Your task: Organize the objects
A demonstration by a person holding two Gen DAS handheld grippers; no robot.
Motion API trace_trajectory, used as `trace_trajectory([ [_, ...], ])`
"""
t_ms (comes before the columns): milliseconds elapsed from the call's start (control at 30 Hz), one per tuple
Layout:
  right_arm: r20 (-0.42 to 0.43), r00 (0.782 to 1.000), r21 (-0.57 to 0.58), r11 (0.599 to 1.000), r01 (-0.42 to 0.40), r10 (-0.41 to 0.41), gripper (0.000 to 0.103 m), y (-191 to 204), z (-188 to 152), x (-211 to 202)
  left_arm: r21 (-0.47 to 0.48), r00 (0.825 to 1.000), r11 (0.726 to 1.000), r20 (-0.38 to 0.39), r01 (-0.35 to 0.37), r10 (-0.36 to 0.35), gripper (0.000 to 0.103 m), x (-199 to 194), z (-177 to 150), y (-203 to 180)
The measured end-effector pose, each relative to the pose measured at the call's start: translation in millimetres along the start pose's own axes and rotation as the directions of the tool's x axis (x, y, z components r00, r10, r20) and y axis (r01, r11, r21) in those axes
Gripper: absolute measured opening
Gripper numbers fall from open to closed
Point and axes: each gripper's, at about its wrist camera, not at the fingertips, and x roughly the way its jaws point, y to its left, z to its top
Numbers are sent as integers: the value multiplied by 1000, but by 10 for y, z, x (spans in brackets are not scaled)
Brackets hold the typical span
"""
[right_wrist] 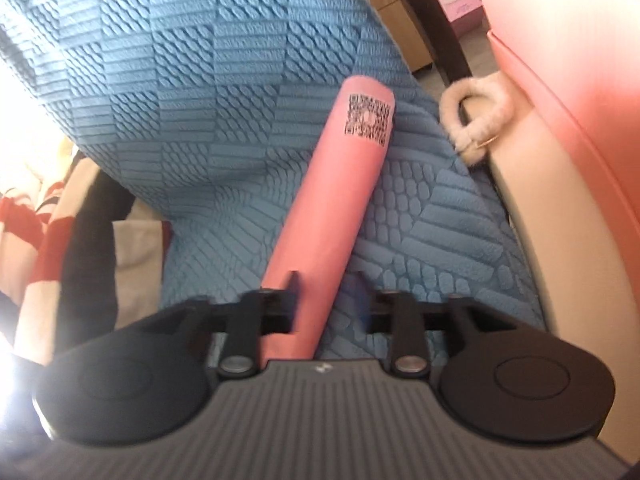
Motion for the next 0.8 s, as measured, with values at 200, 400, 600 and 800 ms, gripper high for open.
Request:
trace_trajectory([
  [200,13,995,93,990,-103,102,42,-177,44,137,31,1000,1000,-2,2,-2,10,12,-3,-8],
  [400,3,975,196,956,-217,220,45,-347,135,257,-2,999,999,-11,38,-38,9,15,15,62],
  [600,33,910,206,889,-410,412,45,-331,130,276,-7,999,999,-12,51,-51,9,20,10,81],
  [800,9,948,130,939,-317,319,31,-210,149,350,-4,998,998,-11,55,-55,9,18,7,86],
])
